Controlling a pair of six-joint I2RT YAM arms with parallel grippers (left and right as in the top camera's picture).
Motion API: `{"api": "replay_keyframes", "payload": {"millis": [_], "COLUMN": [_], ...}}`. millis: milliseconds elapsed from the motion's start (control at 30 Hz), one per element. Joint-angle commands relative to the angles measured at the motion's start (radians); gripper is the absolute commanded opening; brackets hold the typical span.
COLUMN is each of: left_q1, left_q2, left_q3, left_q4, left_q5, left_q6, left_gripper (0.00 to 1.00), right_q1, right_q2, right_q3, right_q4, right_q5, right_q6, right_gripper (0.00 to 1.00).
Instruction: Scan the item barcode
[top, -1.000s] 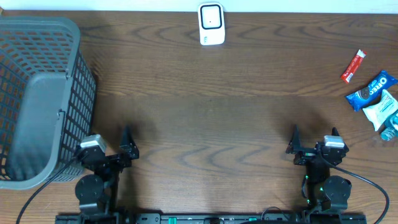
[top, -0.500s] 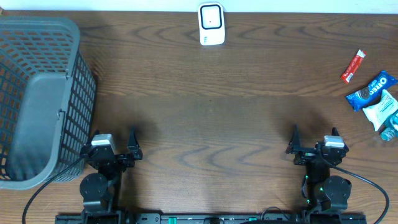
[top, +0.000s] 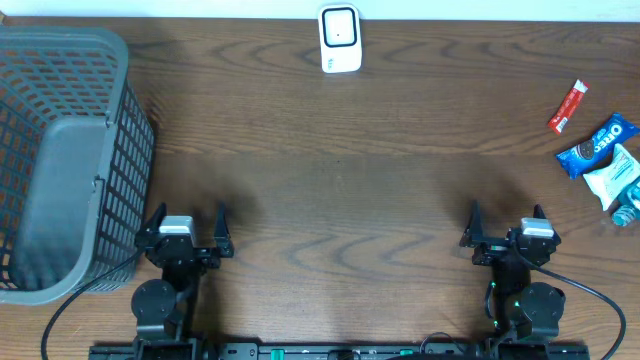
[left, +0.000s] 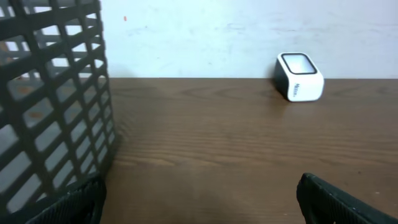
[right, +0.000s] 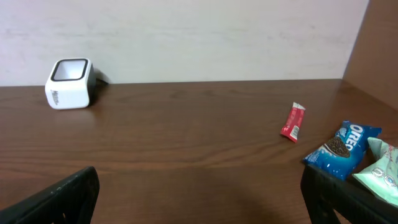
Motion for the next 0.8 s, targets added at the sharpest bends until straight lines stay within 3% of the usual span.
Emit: {"api": "replay_keyframes", "payload": {"millis": [0, 67, 767], "left_q1": [-0.011, -0.011, -0.011], "left_q2": [-0.008, -0.008, -0.008], "left_q3": [-0.030, -0.030, -0.030], "left_q4": [-0.012, -0.014, -0.013], "left_q5": [0.008, -0.012, -0.015], "left_q6": [-0.047, -0.116, -0.116], "left_gripper": [0.98, 0.98, 0.98], "right_q1": [0.010, 0.010, 0.010], "right_q2": [-0.008, -0.008, -0.008], "right_q3": [-0.003, -0.003, -0.003], "right_q4": [-0.001, -0.001, -0.001], "right_q5": [0.009, 0.009, 0.009], "right_q6": [-0.011, -0.011, -0.011], "right_gripper": [0.99, 0.99, 0.99]}}
